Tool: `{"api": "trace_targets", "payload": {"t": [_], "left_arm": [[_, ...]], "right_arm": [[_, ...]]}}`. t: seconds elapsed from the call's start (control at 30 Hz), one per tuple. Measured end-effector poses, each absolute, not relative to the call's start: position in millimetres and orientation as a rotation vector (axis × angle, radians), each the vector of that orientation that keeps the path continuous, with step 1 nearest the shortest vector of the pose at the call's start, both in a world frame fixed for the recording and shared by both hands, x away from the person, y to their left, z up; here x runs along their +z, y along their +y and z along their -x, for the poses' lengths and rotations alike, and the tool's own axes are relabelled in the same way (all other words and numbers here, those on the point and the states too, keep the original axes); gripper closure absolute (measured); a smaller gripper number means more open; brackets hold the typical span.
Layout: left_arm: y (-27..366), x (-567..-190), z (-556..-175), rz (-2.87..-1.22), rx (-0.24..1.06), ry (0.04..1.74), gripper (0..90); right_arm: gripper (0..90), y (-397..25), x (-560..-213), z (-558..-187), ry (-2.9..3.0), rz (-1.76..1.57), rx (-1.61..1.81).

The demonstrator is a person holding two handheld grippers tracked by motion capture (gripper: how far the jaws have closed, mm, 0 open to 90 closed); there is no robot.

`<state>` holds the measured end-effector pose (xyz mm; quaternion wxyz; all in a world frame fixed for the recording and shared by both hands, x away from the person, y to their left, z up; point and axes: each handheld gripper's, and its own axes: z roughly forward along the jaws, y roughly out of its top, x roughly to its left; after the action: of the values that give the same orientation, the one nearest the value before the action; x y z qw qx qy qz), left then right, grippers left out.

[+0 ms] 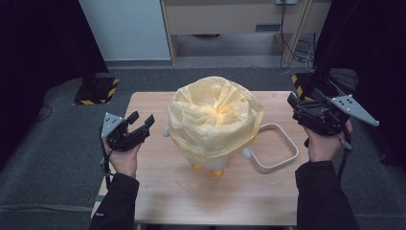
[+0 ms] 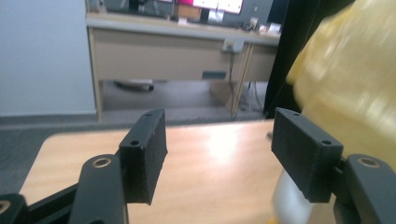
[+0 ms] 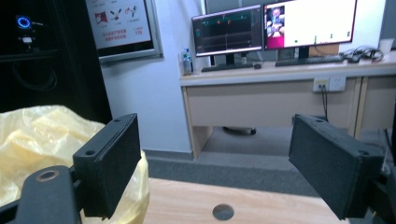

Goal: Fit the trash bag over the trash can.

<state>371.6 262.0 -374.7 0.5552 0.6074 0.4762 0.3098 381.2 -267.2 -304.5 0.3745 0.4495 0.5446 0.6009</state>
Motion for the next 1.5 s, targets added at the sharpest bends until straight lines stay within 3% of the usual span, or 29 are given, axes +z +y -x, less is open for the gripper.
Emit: {"api": "trace_targets", "payload": {"t": [0.63,0.87,1.5], "left_arm": [[281.4,-475.7,-367.5,-1.758,0.669,1.278,26.5],[283.9,-485.9,-370.8,-1.765,0.626,1.283,22.5],[289.0,-509.2,-380.1,-1.888,0.525,1.372,22.5]], "right_arm": [[25.2,-256.9,-275.5,-379.9,1.414,-1.052,1.59],[35.5,-239.9,-271.0,-380.4,1.513,-0.956,1.661],[55.5,-179.9,-276.7,-380.4,1.79,-0.734,1.765]]}}
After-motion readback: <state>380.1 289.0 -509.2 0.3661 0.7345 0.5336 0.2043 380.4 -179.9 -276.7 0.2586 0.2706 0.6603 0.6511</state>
